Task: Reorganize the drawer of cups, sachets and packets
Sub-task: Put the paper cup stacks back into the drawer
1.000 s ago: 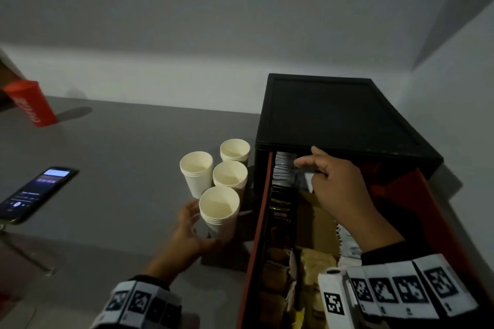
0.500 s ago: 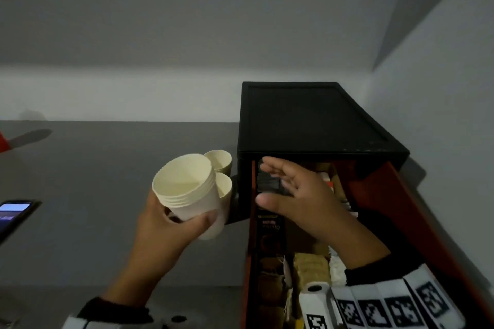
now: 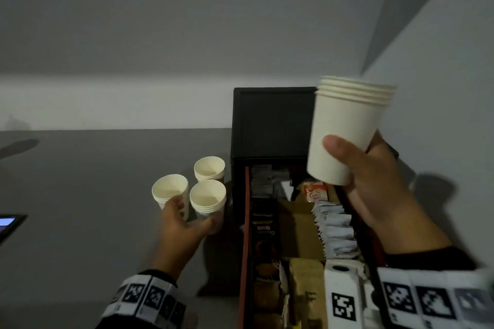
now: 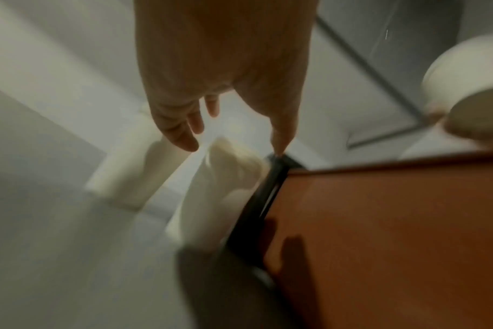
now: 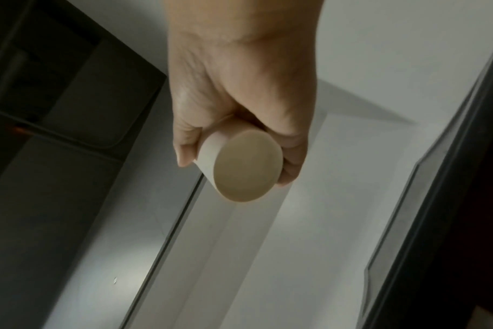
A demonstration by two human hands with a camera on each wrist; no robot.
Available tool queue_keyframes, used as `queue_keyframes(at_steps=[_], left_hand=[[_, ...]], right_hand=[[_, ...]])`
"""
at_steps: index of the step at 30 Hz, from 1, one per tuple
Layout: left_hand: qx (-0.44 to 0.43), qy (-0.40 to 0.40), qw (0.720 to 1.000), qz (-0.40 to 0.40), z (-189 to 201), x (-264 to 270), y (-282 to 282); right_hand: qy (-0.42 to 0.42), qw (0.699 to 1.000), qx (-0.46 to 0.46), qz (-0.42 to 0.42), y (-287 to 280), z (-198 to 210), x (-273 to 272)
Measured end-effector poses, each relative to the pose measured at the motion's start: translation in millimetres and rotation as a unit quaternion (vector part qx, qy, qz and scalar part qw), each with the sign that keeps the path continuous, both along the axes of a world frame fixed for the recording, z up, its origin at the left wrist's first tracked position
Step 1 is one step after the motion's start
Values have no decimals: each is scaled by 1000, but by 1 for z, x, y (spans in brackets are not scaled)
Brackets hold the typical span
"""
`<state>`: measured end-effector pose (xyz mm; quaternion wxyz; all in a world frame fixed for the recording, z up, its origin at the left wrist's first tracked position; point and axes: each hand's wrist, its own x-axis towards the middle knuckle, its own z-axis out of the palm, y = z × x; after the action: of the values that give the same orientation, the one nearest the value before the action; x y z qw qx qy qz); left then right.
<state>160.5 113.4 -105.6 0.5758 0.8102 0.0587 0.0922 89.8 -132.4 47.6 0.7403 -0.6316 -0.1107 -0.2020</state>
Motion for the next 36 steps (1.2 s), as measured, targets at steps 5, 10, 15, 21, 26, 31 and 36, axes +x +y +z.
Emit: queue_keyframes(at_steps=[5,10,15,21,26,31,36], left_hand=[[-21,13,999,-34,-40,21,-6],[-15,-32,999,-7,-44,34,-21],[-55,-82,995,-8,-16,14,-17],[24,-161,980,-115,119,-19,-18],[-45,-213,946,-239,195,-27,-99],[-112,-143,927,-327,152,-13,-214],[-75,-18,947,-313,67,-11,-276]], right_hand=[[5,996,21,-88,-33,3,-16],[22,992,26,-118,-54,1,-33],[15,994,7,-111,-79,4,-39],[-21,993,-23,-112,-126,33,-33],[-67,992,-32,-98,-153,62,-28],[-79,992,-49,-88,-176,74,-28],[-63,994,-51,-79,-197,63,-31]])
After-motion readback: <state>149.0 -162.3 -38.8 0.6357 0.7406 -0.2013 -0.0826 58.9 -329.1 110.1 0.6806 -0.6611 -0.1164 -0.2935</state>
